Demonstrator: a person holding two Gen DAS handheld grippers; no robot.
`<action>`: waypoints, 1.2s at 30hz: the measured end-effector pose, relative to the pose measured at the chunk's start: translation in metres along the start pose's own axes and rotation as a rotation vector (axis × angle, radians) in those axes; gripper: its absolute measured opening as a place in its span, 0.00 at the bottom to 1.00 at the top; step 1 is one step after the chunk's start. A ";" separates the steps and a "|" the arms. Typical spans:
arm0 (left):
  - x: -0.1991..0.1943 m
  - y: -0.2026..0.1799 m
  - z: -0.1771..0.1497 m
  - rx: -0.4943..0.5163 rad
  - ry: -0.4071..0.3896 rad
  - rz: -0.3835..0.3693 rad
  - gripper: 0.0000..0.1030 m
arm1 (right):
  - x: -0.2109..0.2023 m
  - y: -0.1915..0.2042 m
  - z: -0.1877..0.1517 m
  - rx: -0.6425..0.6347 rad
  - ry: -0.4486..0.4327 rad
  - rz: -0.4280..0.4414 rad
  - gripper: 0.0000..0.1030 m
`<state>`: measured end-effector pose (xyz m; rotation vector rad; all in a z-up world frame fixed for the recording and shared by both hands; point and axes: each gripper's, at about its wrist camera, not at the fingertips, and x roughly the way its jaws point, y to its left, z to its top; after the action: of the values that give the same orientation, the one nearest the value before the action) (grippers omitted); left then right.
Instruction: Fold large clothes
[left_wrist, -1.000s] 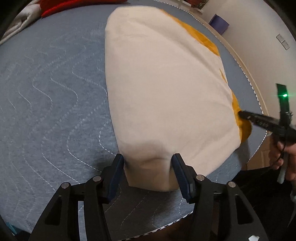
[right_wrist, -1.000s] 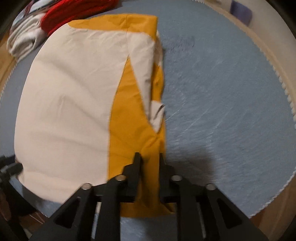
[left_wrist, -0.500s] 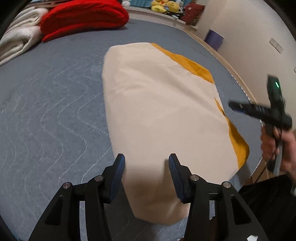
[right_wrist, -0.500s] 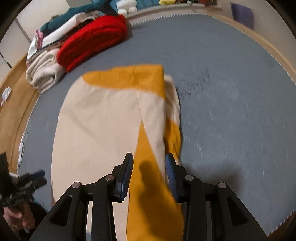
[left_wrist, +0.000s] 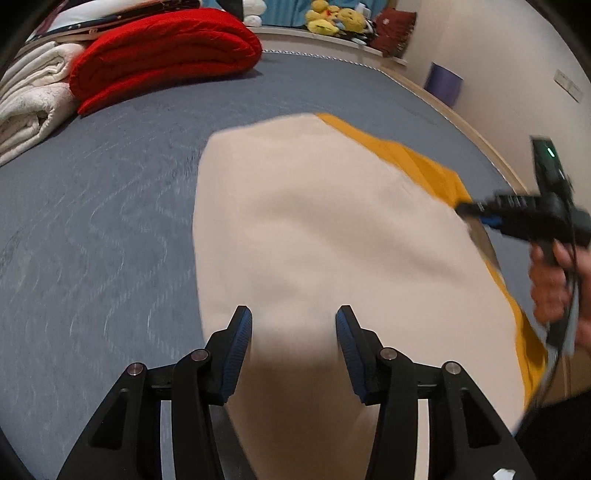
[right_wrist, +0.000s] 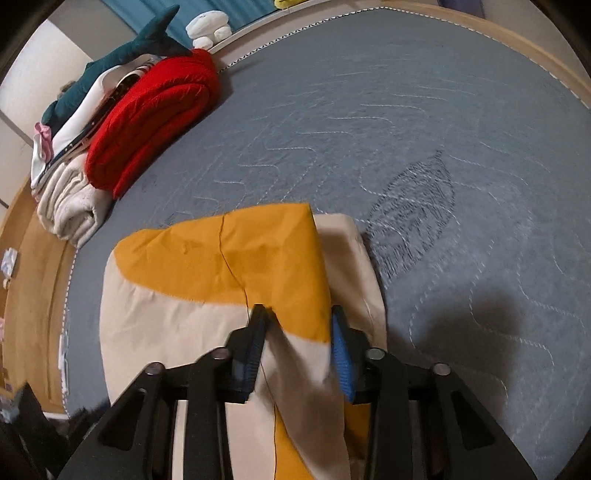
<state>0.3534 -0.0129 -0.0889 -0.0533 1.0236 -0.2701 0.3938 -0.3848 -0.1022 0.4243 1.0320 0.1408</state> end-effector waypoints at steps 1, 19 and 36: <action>0.007 0.003 0.010 -0.004 -0.004 0.013 0.43 | 0.002 -0.001 0.004 -0.001 -0.005 -0.005 0.16; 0.082 0.034 0.100 -0.038 0.075 0.094 0.42 | 0.079 0.012 0.037 -0.018 0.074 -0.195 0.03; -0.004 0.080 -0.046 -0.409 0.213 -0.285 0.59 | 0.005 0.004 -0.071 -0.207 0.222 -0.144 0.53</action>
<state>0.3284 0.0690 -0.1234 -0.5533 1.2721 -0.3263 0.3360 -0.3600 -0.1354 0.1473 1.2490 0.1661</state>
